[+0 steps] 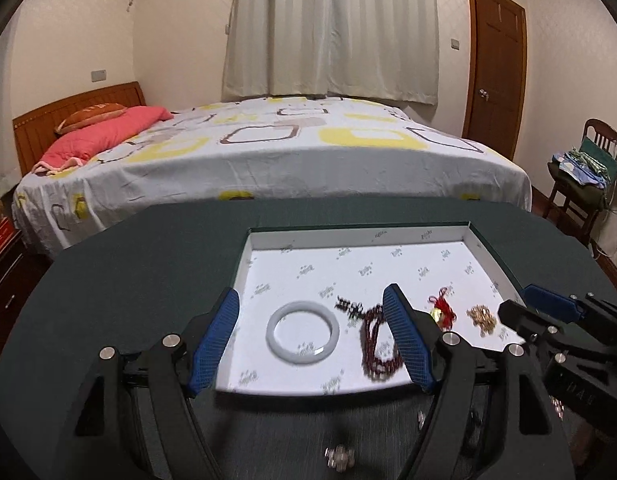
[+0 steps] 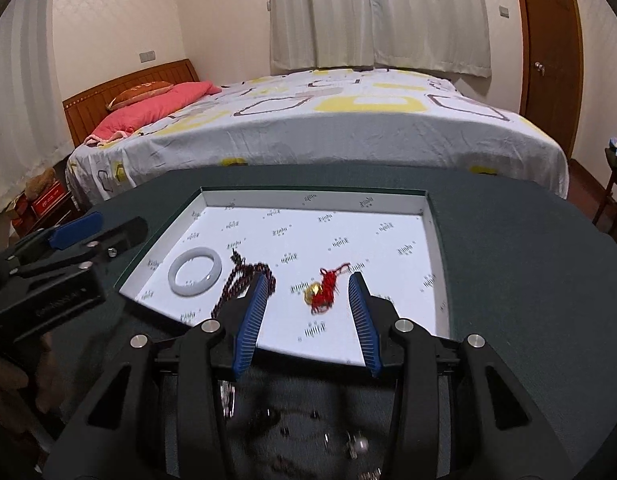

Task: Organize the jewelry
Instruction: 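Carry bangle and tassel into the box and open both tools, then move the right tool back and grasp the pearl cluster brooch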

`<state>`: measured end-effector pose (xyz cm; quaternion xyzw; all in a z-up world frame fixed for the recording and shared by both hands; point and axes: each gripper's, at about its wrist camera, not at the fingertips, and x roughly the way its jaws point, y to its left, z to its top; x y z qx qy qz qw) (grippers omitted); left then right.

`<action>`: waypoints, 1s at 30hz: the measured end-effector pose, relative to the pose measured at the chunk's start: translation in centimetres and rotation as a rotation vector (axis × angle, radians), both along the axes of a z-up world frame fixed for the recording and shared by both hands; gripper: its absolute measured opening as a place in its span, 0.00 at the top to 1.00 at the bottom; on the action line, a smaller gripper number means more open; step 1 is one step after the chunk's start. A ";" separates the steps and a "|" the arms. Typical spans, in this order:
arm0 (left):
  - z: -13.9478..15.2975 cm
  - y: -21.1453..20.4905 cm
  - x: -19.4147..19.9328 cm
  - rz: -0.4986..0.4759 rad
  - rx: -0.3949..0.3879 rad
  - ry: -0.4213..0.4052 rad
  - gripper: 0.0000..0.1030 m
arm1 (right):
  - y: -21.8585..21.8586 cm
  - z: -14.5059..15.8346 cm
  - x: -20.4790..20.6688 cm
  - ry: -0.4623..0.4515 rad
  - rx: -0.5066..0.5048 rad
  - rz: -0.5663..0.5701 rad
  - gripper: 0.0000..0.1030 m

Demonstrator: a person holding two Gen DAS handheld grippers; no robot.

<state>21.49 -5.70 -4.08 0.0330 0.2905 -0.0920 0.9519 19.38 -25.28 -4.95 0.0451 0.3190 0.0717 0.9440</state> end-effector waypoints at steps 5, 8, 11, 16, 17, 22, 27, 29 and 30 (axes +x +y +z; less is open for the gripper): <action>-0.5 0.9 -2.8 0.041 -0.011 0.011 0.30 | -0.3 -0.4 -2.8 -0.004 -0.018 -0.010 0.60; -1.3 1.3 -4.5 0.063 -0.025 0.032 0.30 | -0.9 -0.9 -4.8 -0.004 -0.019 -0.024 0.60; -2.1 1.5 -6.1 0.078 -0.026 0.039 0.30 | -1.5 -1.7 -6.5 0.005 -0.022 -0.031 0.60; -3.8 1.7 -8.0 0.092 -0.015 0.061 0.30 | -2.0 -3.6 -8.7 0.042 -0.029 -0.031 0.60; -4.1 1.8 -8.3 0.094 -0.015 0.069 0.30 | -1.9 -3.9 -8.9 0.049 -0.028 -0.029 0.60; -5.5 1.9 -9.5 0.100 0.001 0.103 0.30 | -1.6 -4.5 -9.7 0.061 -0.024 -0.015 0.60; -6.0 1.9 -9.9 0.098 0.015 0.108 0.30 | -2.3 -5.1 -10.1 0.074 -0.031 -0.041 0.60; -6.0 2.0 -9.9 0.100 0.014 0.109 0.30 | -2.6 -5.3 -10.3 0.081 -0.032 -0.055 0.60; -6.1 2.0 -9.9 0.101 0.014 0.109 0.30 | -2.9 -5.4 -10.4 0.084 -0.034 -0.064 0.60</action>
